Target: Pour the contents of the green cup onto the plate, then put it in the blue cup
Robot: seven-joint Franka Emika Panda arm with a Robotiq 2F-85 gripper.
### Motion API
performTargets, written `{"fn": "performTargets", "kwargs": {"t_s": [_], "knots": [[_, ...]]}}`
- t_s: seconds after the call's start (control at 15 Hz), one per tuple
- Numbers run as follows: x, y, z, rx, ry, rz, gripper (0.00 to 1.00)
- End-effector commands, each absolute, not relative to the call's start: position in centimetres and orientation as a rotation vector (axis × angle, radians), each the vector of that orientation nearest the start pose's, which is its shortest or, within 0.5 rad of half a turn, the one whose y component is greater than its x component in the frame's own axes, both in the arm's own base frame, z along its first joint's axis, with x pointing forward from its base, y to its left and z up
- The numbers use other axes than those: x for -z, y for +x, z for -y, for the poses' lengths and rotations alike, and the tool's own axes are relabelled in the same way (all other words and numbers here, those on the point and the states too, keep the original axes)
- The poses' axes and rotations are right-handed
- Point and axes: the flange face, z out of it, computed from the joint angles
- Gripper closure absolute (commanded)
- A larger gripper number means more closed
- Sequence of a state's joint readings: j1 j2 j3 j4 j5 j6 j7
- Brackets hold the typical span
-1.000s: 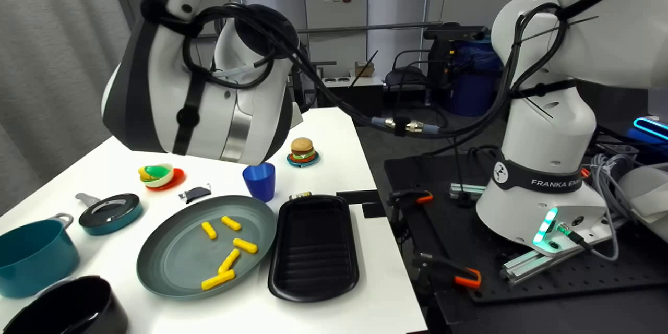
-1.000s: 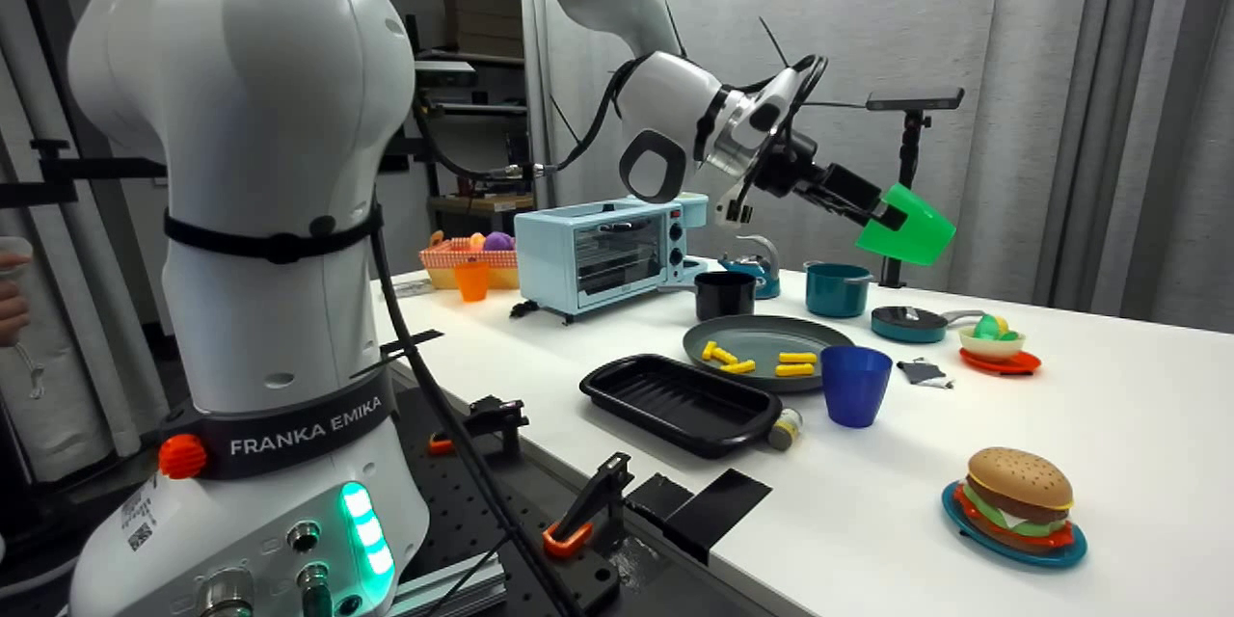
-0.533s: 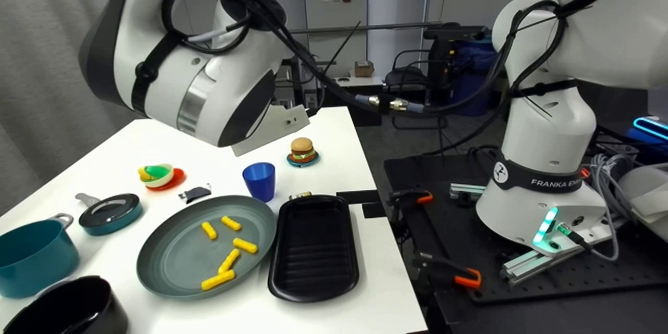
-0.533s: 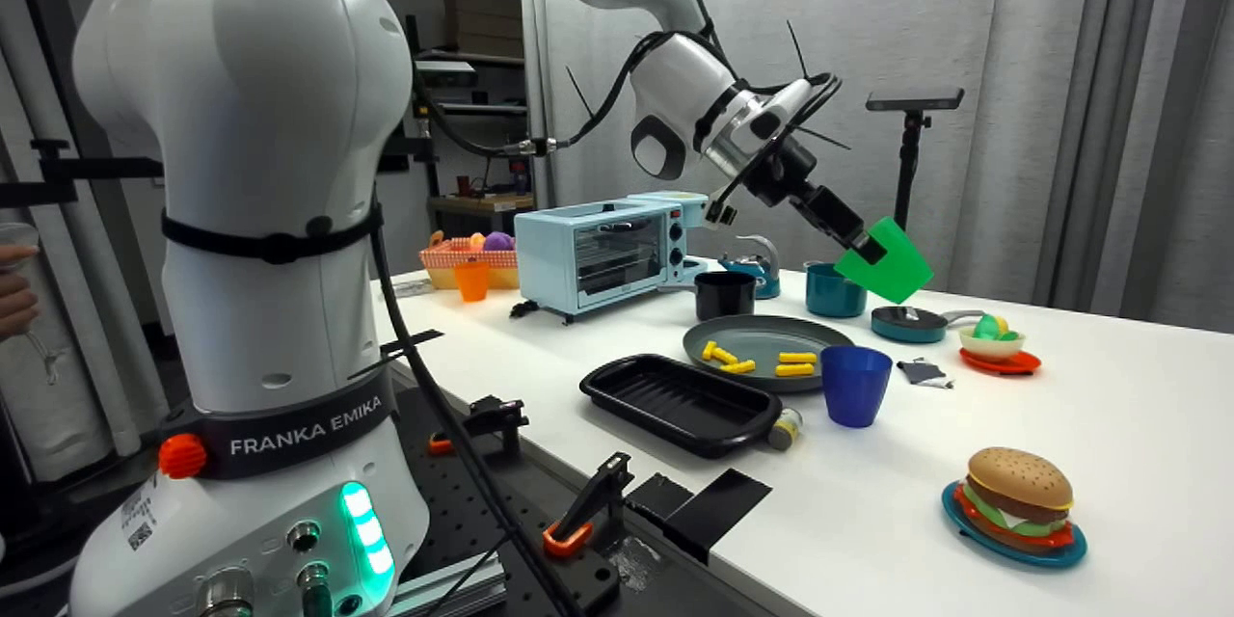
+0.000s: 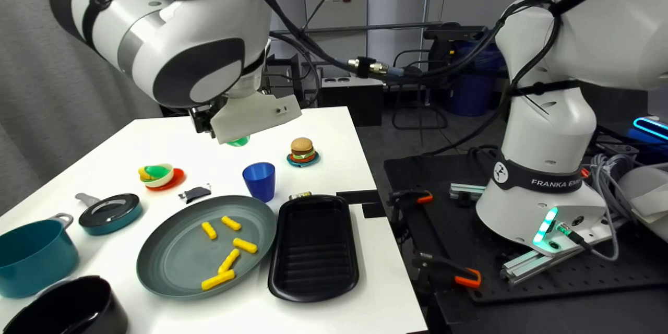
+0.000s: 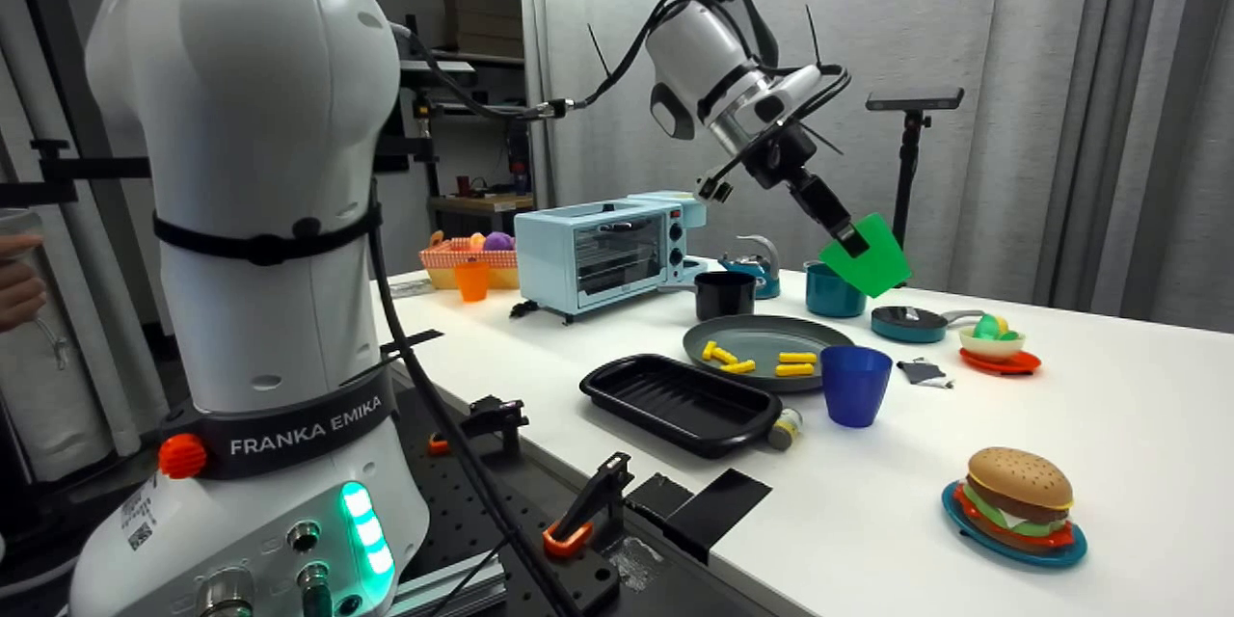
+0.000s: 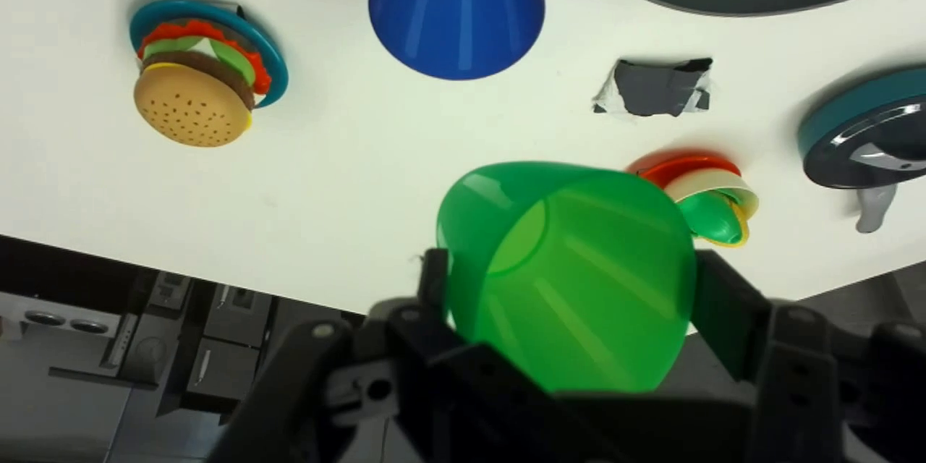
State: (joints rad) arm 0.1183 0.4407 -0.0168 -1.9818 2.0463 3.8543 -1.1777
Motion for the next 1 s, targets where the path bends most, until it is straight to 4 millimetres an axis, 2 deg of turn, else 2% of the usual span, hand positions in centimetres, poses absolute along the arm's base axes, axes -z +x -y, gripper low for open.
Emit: {"fn": "performTargets", "kwargs": {"t_s": [0.0, 0.47, 0.93], "knots": [[-30.6, 51.0, 7.4, 0.969, -2.869, -1.603, 0.44], [-30.3, 50.9, 7.4, 0.754, -2.791, -1.678, 0.44], [-29.8, 50.5, 8.8, 0.607, -2.698, -1.757, 0.44]]}}
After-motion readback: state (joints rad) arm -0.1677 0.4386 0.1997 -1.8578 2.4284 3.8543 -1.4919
